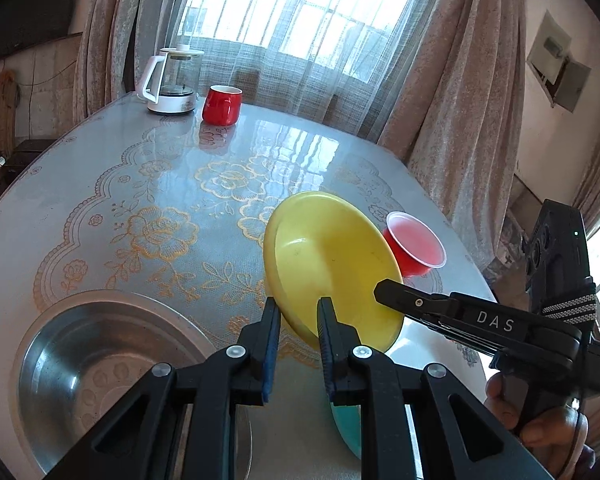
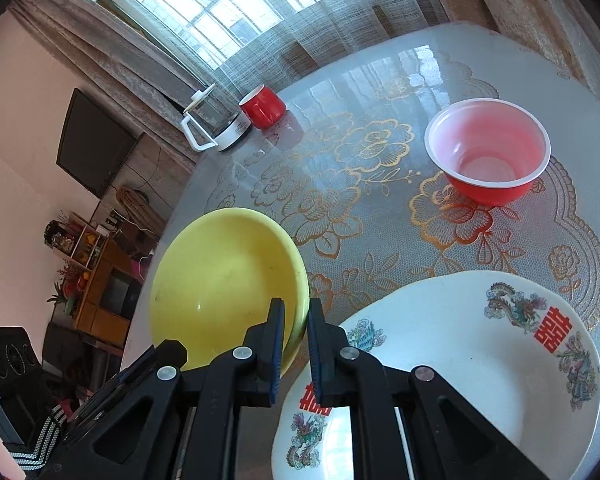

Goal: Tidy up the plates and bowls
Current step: 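Lift the yellow bowl and carry it over the steel bowl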

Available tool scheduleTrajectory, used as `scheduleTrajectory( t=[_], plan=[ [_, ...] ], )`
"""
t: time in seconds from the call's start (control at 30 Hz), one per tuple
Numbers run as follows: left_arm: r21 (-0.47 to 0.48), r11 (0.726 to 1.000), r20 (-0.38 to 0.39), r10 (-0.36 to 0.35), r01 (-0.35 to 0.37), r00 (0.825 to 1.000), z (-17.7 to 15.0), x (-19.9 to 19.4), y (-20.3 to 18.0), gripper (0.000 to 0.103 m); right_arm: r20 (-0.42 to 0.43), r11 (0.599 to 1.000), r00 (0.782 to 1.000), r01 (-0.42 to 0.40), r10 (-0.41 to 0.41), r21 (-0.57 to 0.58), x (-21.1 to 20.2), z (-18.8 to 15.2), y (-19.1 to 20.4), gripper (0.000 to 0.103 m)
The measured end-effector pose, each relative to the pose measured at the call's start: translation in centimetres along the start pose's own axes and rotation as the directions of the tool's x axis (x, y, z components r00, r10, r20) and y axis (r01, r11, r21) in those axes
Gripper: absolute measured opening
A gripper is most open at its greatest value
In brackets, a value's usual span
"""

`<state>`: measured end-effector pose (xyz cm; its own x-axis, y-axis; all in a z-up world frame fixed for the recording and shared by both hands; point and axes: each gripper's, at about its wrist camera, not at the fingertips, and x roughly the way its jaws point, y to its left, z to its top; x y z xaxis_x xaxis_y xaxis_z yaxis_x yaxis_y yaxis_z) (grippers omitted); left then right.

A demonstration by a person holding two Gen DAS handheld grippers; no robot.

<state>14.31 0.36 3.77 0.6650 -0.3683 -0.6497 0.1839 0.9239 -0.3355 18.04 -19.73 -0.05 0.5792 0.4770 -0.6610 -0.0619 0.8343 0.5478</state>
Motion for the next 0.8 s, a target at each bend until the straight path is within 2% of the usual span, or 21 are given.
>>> scheduleTrajectory(
  t=[0.13,0.53,0.8],
  plan=[
    [-0.024,1.0,0.0,-0.016,0.016,1.0,-0.8,-1.0,0.4,0.019,0.009,1.0,1.0,-0.006,0.006,-0.025,-0.8,-0.8,0.5,0.011],
    [-0.019,1.0,0.018,0.004,-0.003,1.0,-3.3,-3.6,1.6,0.019,-0.007,0.995,1.0,-0.026,0.025,-0.094,-1.4,-2.9,2.5,0.011],
    [-0.04,0.999,0.056,0.013,-0.011,0.998,-3.9,-6.1,3.0,0.019,-0.015,0.989,0.999,-0.041,0.039,-0.141,-1.4,-3.9,4.6,0.011]
  ],
)
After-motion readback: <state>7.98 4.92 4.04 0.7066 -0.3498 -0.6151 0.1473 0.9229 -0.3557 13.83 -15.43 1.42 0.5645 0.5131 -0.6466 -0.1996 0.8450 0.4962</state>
